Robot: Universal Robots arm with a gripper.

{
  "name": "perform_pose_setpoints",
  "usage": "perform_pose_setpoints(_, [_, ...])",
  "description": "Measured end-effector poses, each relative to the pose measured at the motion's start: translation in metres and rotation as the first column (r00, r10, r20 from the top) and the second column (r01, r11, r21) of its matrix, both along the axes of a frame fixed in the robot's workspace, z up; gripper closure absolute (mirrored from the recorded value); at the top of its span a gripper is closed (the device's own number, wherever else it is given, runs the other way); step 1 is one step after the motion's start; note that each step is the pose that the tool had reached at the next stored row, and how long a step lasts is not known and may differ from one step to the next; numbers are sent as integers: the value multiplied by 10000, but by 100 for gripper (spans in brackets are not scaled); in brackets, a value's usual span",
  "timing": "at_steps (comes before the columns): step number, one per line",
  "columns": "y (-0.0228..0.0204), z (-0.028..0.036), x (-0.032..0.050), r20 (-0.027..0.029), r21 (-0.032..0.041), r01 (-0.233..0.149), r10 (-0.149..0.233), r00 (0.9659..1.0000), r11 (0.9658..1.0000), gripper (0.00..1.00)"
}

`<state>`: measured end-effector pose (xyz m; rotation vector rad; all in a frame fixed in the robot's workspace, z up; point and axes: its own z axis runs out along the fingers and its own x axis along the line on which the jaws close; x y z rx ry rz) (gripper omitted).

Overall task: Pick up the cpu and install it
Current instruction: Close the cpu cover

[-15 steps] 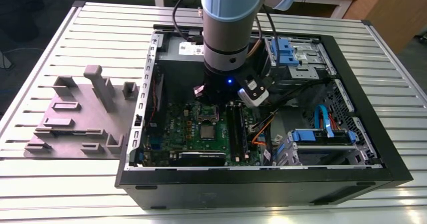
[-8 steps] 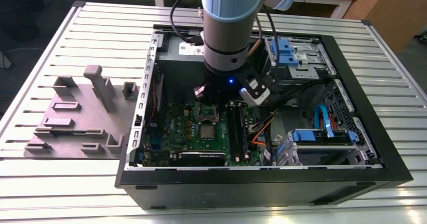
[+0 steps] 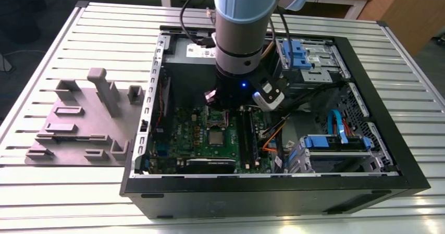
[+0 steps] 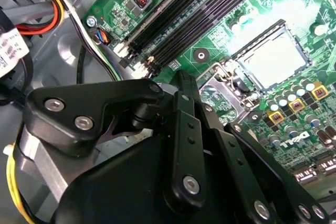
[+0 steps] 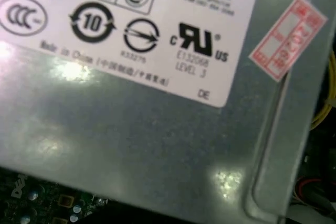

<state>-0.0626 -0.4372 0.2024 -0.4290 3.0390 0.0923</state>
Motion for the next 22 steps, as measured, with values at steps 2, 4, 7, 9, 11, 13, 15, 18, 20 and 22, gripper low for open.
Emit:
perform_pose_setpoints(2, [0, -5, 0, 1, 0, 19, -19, 10000, 10000, 90])
perform_pose_setpoints(4, [0, -11, 0, 0, -1, 21, -21, 10000, 10000, 90])
perform_pose_setpoints(7, [0, -16, -2, 0, -3, 22, -22, 10000, 10000, 90])
perform_pose_setpoints(9, [0, -17, -3, 0, -1, 22, -22, 10000, 10000, 90])
perform_pose_setpoints(11, [-3, -18, -6, 6, 28, 22, -22, 10000, 10000, 90])
perform_pose_setpoints(13, [-12, -18, -15, 23, 61, 23, -23, 10000, 10000, 90])
perform_pose_setpoints(15, [-23, -18, -29, 47, 73, 22, -22, 10000, 10000, 90])
perform_pose_setpoints(18, [-36, -18, -46, 83, 98, 21, -22, 10000, 9999, 90])
perform_pose_setpoints(20, [-43, -17, -49, 88, 107, 21, -22, 10000, 9999, 90])
perform_pose_setpoints(22, [-51, -7, -53, 89, 135, 22, -23, 10000, 9999, 90])
